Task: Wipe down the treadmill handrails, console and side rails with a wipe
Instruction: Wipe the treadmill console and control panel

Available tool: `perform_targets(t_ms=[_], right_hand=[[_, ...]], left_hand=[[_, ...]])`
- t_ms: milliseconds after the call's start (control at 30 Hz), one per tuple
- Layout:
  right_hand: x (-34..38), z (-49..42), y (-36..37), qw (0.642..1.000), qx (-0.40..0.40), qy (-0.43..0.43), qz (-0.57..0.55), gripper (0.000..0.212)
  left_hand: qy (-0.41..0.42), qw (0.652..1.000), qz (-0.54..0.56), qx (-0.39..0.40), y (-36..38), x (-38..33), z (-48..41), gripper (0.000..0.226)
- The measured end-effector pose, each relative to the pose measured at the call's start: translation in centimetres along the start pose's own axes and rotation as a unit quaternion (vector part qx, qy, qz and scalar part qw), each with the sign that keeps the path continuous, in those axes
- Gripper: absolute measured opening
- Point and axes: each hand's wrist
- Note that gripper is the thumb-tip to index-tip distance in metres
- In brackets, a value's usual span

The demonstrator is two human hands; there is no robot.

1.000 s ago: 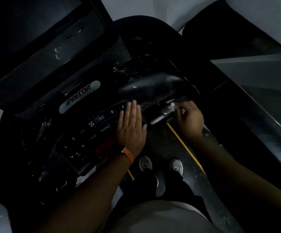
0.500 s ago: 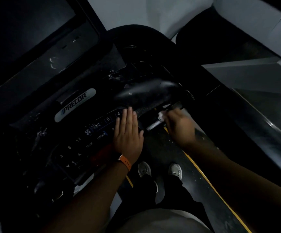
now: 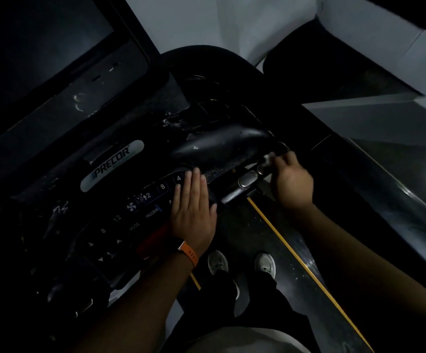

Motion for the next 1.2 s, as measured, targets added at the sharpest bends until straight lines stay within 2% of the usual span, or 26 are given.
perform_targets(t_ms=[67,133,267,433,533,700,900,1067,1200], right_hand=[[-0.5,-1.4,-0.9,0.998,0.001,0.068,0.007,0.028],[0.5,-1.1,-0.9,0.996,-0.005,0.091,-0.025,0.028],[5.1,2.6,1.5,0.993,-0.002,-0.003,-0.116,0.039],[9.4,5.0,2.7,0.973,0.027,-0.077,-0.217,0.018],[8.3,4.5,1.8,0.973,0.034,-0.114,-0.196,0.011],[8.0,4.7,1.1,0.978,0.017,-0.082,-0.189,0.011],[11.4,5.6,0.8,0.964,0.03,-0.106,-0.241,0.015],[15.2,6.4,1.5,0.954,0.062,-0.154,-0.248,0.013],[19.2,7.5,3.2,0.931,0.135,-0.17,-0.293,0.029]], left_hand=[[0.0,1.0,0.0,-0.001,0.0,-0.1,0.0,0.08],[-0.001,1.0,0.007,-0.006,0.0,-0.2,0.0,0.078],[0.003,1.0,0.015,-0.017,0.1,0.0,0.1,0.077],[0.018,0.999,0.023,-0.013,0.2,0.7,0.2,0.078],[0.021,0.999,0.027,-0.009,0.3,1.1,0.5,0.079],[-0.007,0.999,0.049,-0.013,0.0,1.7,1.5,0.076],[-0.055,0.993,0.088,-0.057,-1.3,3.0,3.2,0.076],[-0.113,0.982,0.11,-0.108,-1.2,5.6,6.2,0.064],[-0.173,0.966,0.139,-0.132,-0.2,8.3,10.1,0.062]])
Point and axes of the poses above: each hand's wrist, its own z-axis away from the middle knuckle, its own y-axis out of the palm, x = y × z, and after that the axes turned 11 degrees about x, right-handed
